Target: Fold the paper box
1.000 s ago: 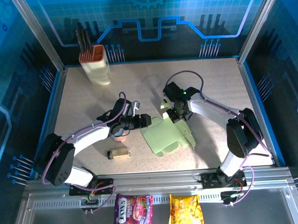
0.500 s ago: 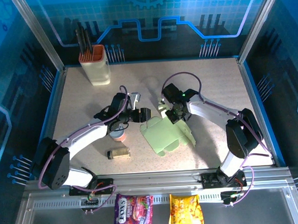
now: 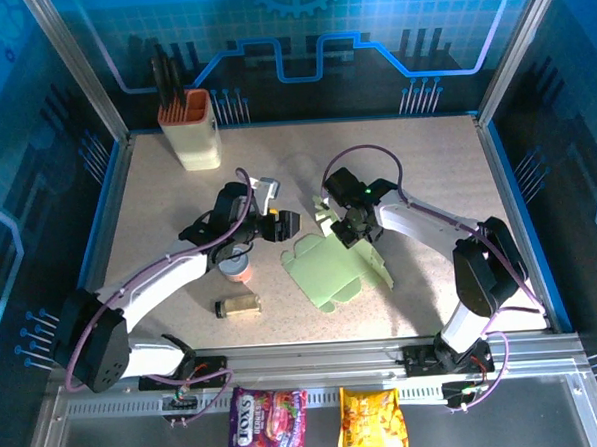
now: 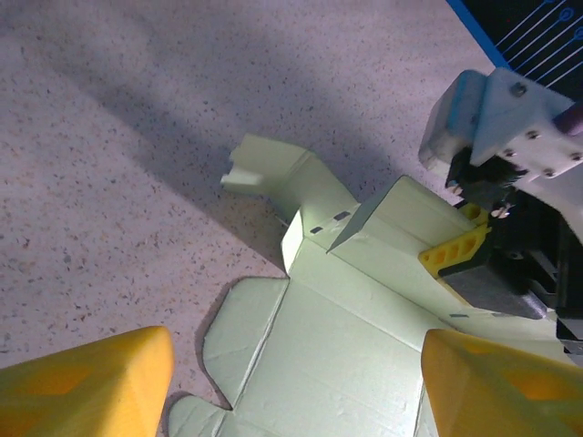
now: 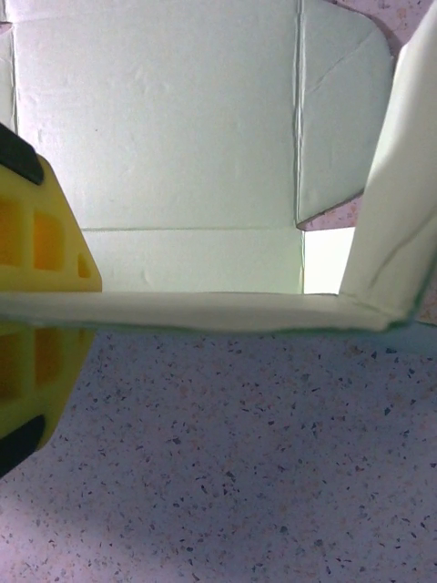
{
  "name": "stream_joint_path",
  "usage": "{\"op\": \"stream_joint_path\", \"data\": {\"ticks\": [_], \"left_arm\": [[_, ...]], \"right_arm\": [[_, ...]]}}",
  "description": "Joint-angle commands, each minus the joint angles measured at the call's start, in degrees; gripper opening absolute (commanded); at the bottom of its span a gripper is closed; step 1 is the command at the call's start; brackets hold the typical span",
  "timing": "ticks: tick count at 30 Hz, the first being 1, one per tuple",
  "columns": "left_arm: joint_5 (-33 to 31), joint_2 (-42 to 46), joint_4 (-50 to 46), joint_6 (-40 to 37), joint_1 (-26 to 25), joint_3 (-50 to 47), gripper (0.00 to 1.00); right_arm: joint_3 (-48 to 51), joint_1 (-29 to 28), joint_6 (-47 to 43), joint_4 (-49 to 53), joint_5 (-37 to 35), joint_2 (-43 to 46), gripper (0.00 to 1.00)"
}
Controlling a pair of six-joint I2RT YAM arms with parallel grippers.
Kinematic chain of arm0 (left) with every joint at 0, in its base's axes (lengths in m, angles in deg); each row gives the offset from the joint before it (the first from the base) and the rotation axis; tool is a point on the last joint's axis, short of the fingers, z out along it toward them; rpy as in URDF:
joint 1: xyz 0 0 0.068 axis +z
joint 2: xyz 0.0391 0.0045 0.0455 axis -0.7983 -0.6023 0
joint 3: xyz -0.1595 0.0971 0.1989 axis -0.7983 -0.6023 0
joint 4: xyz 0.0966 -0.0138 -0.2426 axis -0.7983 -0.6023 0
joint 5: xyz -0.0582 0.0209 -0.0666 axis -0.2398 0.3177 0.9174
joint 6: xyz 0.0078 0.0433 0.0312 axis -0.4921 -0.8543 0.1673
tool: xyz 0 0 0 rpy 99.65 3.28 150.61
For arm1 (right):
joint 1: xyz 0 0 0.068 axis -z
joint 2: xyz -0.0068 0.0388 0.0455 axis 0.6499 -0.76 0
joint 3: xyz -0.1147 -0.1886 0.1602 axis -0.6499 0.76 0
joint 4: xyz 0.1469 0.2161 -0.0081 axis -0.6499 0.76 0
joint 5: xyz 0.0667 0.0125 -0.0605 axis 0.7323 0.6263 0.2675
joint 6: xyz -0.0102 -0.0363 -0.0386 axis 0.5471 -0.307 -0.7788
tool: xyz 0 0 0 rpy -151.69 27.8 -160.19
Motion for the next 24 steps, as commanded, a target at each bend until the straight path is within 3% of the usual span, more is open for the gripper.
{"op": "stream_joint_path", "data": {"ticks": [1,7,13,19,24], "left_arm": [[-1.4,2.4,1.4,-3.4,0.1,-0.2,0.73],[-1.5,6.1,3.9,-8.1,0.0,-1.7,0.74],[2.3,8.3,5.4,-16.6,0.0,-3.8,0.74],[6.5,9.3,6.3,-23.6,0.0,-6.7,0.76],[7.3,8.1,6.8,-24.6,0.0,-7.6,0.76]], "right_arm": [[1.4,0.6,-2.0,4.4,2.6,0.1,0.07],[2.3,1.4,-9.6,2.8,8.5,8.2,0.10],[5.1,3.3,-18.3,1.7,15.2,14.4,0.10],[5.9,3.4,-26.3,2.7,16.6,17.6,0.13],[6.2,3.5,-31.1,3.3,18.7,18.7,0.12]]}}
